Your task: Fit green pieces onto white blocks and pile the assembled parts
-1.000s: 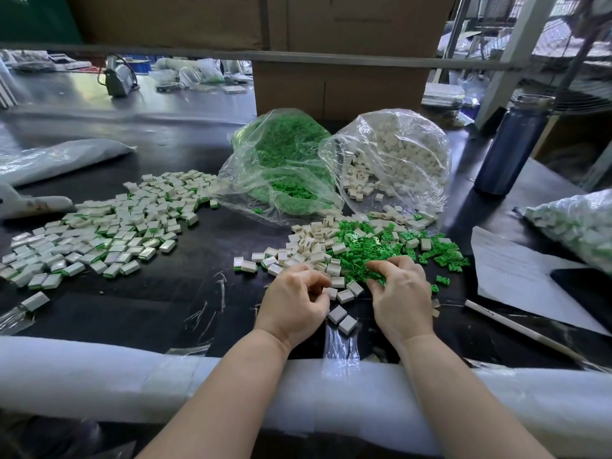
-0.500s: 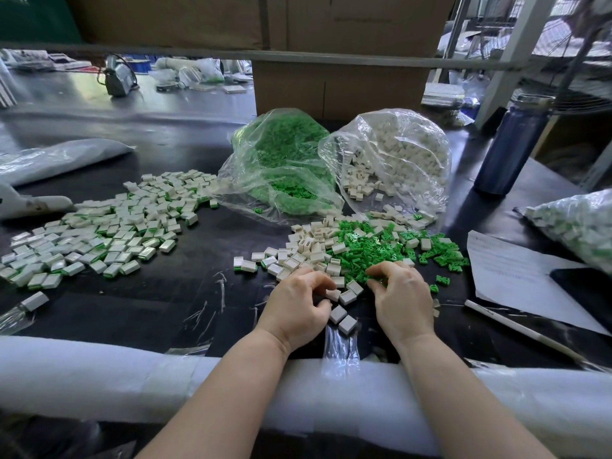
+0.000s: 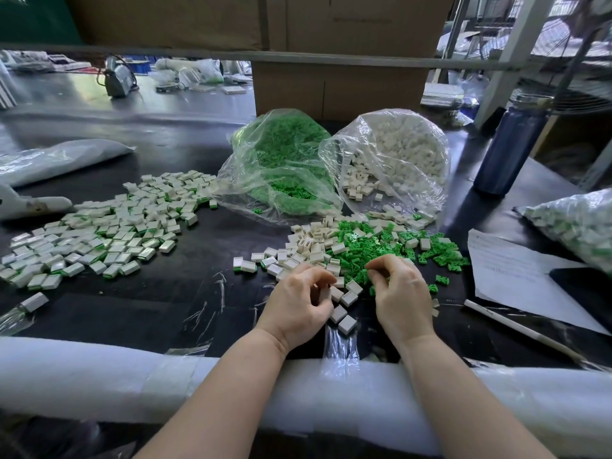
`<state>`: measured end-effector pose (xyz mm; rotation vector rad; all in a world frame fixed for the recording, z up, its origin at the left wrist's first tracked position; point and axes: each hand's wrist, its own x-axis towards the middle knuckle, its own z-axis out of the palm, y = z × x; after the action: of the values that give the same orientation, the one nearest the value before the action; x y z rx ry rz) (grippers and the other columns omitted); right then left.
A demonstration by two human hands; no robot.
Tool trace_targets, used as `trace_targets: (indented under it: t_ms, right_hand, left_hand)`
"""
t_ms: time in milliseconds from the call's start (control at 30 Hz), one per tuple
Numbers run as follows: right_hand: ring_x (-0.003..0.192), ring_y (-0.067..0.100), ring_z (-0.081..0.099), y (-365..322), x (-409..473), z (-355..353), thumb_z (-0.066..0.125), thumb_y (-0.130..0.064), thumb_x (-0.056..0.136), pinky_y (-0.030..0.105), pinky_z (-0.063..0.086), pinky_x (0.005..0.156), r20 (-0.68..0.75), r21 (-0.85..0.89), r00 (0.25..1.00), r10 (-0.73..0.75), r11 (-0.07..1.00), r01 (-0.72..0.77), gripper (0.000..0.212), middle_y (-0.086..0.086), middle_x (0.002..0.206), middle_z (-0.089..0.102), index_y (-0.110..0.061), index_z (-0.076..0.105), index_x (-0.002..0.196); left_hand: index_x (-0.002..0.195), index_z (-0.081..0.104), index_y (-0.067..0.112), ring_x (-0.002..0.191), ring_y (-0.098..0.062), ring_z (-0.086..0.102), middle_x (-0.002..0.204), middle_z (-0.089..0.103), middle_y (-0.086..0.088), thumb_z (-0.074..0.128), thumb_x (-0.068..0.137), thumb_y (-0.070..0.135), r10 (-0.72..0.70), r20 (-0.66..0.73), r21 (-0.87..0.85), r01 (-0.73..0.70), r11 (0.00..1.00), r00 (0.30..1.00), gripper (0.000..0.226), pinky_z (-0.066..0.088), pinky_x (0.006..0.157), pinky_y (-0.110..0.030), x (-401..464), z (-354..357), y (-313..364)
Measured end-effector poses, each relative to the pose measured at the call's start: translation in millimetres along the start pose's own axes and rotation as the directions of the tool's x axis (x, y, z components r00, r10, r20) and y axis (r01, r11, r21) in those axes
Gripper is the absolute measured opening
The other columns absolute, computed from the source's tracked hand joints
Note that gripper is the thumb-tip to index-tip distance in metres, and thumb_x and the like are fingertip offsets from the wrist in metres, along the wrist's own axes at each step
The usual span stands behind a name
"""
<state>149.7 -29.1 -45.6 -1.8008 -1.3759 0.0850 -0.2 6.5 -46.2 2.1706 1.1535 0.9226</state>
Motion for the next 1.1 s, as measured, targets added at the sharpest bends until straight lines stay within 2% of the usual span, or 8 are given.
trace_targets:
  t_ms: [133,267,433,567,700,833,967,1100]
  right_hand:
    - [0.079,0.019,0.054,-0.2,0.1,1.5,0.054,-0.009,0.092,0.025,0.037,0.068,0.027,0.087,1.000,0.002,0.996,-0.004,0.008,-0.004,0.077,0.057,-0.009,0.062,0.091]
    - [0.068,0.005,0.054,-0.3,-1.4,2.2,0.055,-0.006,0.092,0.007,0.038,0.061,0.049,0.190,0.999,-0.019,0.982,0.009,0.011,-0.015,0.073,0.056,-0.012,0.063,0.092]
    - [0.066,0.003,0.060,-1.8,-1.3,2.2,0.056,-0.003,0.091,0.010,0.047,0.064,0.148,0.388,0.989,0.000,0.920,-0.058,0.023,-0.011,0.075,0.066,-0.022,0.069,0.089]
    - [0.064,0.002,0.063,-4.3,-1.0,1.7,0.059,-0.003,0.088,0.015,0.051,0.062,0.220,0.550,0.974,0.063,0.816,-0.177,0.024,-0.005,0.071,0.068,-0.026,0.066,0.084]
    - [0.064,0.010,0.066,-4.8,-0.7,0.2,0.065,0.000,0.083,0.022,0.055,0.061,0.266,0.620,0.961,0.073,0.750,-0.228,0.018,-0.001,0.067,0.068,-0.017,0.064,0.079]
    - [0.070,0.006,0.062,-4.4,0.1,-1.6,0.068,-0.002,0.081,0.020,0.052,0.069,0.276,0.598,0.961,0.023,0.778,-0.191,0.016,-0.003,0.072,0.068,-0.017,0.065,0.077]
    - [0.067,0.011,0.062,-4.7,-0.5,-2.2,0.069,-0.001,0.080,0.028,0.055,0.065,0.316,0.626,0.948,0.031,0.744,-0.233,0.015,-0.001,0.069,0.068,-0.015,0.066,0.076]
    - [0.063,0.014,0.062,-5.9,-1.7,-0.4,0.070,-0.001,0.078,0.031,0.055,0.063,0.307,0.582,0.951,0.034,0.784,-0.216,0.016,0.000,0.066,0.067,-0.015,0.066,0.073]
  left_hand:
    - [0.104,0.068,0.014,0.087,-0.011,0.053,0.091,0.051,0.008,0.066,0.083,0.012,-0.046,0.006,-0.083,0.047,0.995,0.999,0.021,0.041,0.083,-0.011,1.0,-0.7,-2.4]
    - [0.091,0.065,0.018,0.078,-0.010,0.058,0.091,0.058,0.001,0.071,0.080,0.012,-0.097,-0.009,-0.210,0.093,0.973,0.995,0.014,0.047,0.078,-0.017,2.1,-1.2,-3.5]
    - [0.077,0.061,0.024,0.069,-0.018,0.061,0.077,0.065,-0.005,0.072,0.078,0.012,-0.193,0.029,-0.352,0.190,0.916,0.981,0.017,0.054,0.072,-0.028,3.1,-1.3,-5.1]
    - [0.080,0.067,0.024,0.072,-0.018,0.064,0.083,0.067,-0.004,0.069,0.080,0.007,-0.225,0.061,-0.496,0.225,0.839,0.972,0.017,0.057,0.075,-0.031,4.3,-1.1,-4.1]
    - [0.080,0.064,0.020,0.069,-0.010,0.066,0.078,0.066,0.001,0.066,0.082,0.006,-0.224,0.104,-0.558,0.244,0.793,0.969,0.015,0.057,0.071,-0.025,4.0,-1.6,-4.4]
    - [0.081,0.059,0.018,0.064,-0.003,0.064,0.077,0.061,-0.001,0.062,0.085,0.005,-0.191,0.143,-0.536,0.238,0.810,0.971,0.014,0.054,0.067,-0.017,3.6,-2.6,-1.9]
    - [0.083,0.058,0.015,0.063,0.000,0.063,0.078,0.060,-0.004,0.060,0.086,0.004,-0.164,0.175,-0.548,0.234,0.803,0.971,0.011,0.050,0.064,-0.012,3.2,-2.7,-0.4]
    - [0.084,0.060,0.013,0.063,-0.003,0.062,0.076,0.061,-0.004,0.061,0.086,0.004,-0.167,0.167,-0.529,0.231,0.817,0.972,0.010,0.051,0.066,-0.015,3.8,-0.6,-3.4]
